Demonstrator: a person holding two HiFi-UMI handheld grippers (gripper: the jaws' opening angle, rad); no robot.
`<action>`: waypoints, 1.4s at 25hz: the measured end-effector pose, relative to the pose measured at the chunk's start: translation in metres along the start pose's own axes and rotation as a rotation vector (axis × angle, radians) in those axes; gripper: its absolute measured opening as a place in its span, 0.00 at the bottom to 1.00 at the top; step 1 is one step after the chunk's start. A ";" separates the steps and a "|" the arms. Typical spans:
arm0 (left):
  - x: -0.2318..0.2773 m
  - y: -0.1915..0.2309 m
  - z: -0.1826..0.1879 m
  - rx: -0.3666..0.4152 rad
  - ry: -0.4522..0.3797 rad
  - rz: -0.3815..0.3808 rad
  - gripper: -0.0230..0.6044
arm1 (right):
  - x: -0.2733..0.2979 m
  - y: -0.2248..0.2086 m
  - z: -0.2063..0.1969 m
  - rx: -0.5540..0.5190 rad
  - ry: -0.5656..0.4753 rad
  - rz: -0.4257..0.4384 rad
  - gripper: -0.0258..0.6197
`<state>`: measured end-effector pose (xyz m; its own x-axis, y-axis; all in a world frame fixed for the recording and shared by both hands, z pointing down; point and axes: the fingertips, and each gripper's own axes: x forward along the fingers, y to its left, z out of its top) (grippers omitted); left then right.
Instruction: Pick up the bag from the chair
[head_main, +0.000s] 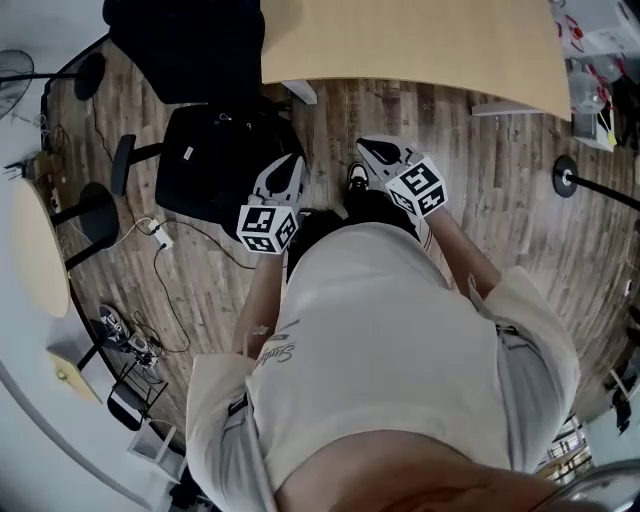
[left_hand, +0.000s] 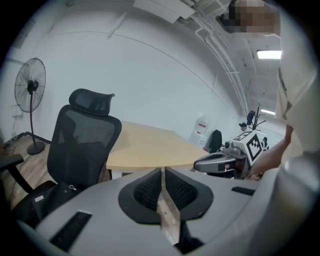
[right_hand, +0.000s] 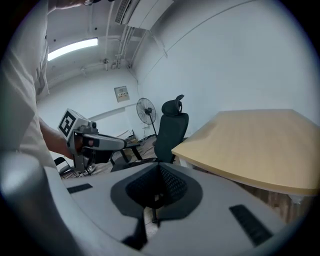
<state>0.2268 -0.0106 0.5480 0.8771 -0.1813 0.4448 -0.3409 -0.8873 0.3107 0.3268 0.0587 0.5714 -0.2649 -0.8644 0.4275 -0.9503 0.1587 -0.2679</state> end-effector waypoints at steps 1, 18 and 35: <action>-0.004 0.003 0.001 0.013 -0.004 0.026 0.09 | 0.008 0.001 -0.001 -0.008 0.013 0.031 0.03; -0.163 0.076 -0.082 -0.236 -0.065 0.518 0.09 | 0.124 0.108 0.009 -0.226 0.128 0.441 0.03; -0.214 0.168 -0.136 -0.248 -0.018 0.450 0.09 | 0.183 0.149 -0.006 -0.259 0.292 0.361 0.04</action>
<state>-0.0646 -0.0633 0.6191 0.6299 -0.5315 0.5663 -0.7542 -0.5927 0.2827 0.1356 -0.0735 0.6147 -0.5819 -0.5702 0.5799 -0.7899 0.5659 -0.2363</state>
